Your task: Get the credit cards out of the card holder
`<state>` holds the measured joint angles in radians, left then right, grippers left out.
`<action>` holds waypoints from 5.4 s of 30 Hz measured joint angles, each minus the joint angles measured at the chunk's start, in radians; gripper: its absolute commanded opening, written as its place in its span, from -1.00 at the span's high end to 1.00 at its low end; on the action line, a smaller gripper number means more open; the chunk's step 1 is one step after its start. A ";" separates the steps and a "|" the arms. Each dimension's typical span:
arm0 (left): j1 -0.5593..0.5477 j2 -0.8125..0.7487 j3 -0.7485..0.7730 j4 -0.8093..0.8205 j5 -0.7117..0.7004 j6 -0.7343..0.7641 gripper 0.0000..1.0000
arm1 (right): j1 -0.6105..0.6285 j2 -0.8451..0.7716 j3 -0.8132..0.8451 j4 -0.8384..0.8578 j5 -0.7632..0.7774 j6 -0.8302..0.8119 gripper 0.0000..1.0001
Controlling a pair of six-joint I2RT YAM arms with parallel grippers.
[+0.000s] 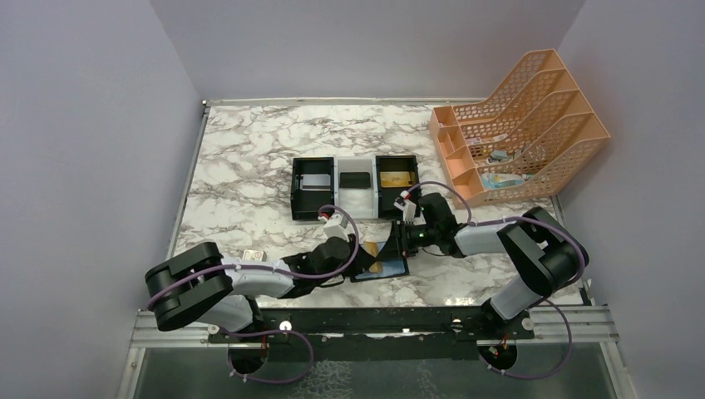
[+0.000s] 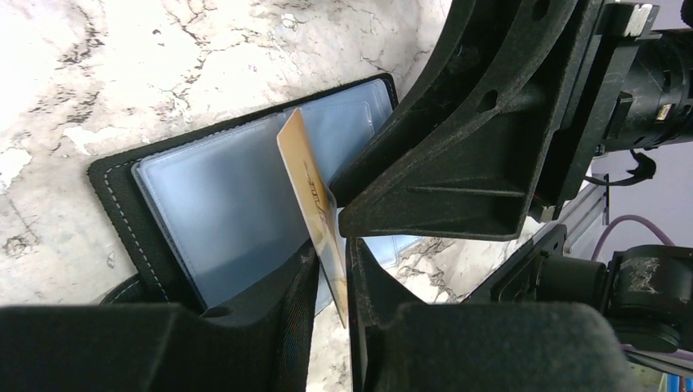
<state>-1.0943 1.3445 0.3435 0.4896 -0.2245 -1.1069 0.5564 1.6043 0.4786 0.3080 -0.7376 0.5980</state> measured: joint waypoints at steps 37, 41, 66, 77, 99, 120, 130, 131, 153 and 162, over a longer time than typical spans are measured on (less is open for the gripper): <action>0.002 -0.618 -0.033 -0.449 -0.212 0.085 1.00 | 0.139 -0.128 0.154 -0.308 0.252 -0.087 0.52; 0.002 -0.624 -0.042 -0.461 -0.211 0.100 1.00 | 0.139 -0.111 0.131 -0.316 0.356 -0.086 0.51; 0.140 -0.460 -0.111 -0.123 0.200 0.185 1.00 | 0.011 -0.793 -0.070 -0.341 0.659 -0.005 -0.42; 0.178 -0.564 -0.195 0.085 0.349 0.068 1.00 | -0.011 -0.792 -0.298 0.168 0.188 0.153 -0.40; 0.175 -0.452 -0.215 0.388 0.428 -0.018 1.00 | -0.011 -0.656 -0.301 0.464 -0.058 0.376 -0.05; 0.104 -0.381 -0.207 0.449 0.438 -0.020 1.00 | -0.008 -0.573 -0.300 0.640 -0.105 0.516 0.58; 0.095 -0.384 -0.200 0.470 0.437 -0.020 1.00 | 0.002 -0.546 -0.300 0.676 -0.138 0.524 0.57; 0.094 -0.384 -0.197 0.471 0.437 -0.020 1.00 | 0.006 -0.539 -0.300 0.679 -0.143 0.523 0.58; 0.077 -0.312 -0.192 0.536 0.416 -0.047 1.00 | 0.026 -0.504 -0.259 0.623 -0.173 0.497 0.93; 0.077 -0.303 -0.192 0.529 0.401 -0.058 0.31 | 0.027 -0.501 -0.249 0.575 -0.159 0.499 0.98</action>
<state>-1.0168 1.0420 0.1516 1.0183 0.1768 -1.1645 0.5835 1.1030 0.2295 0.8833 -0.8970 1.0973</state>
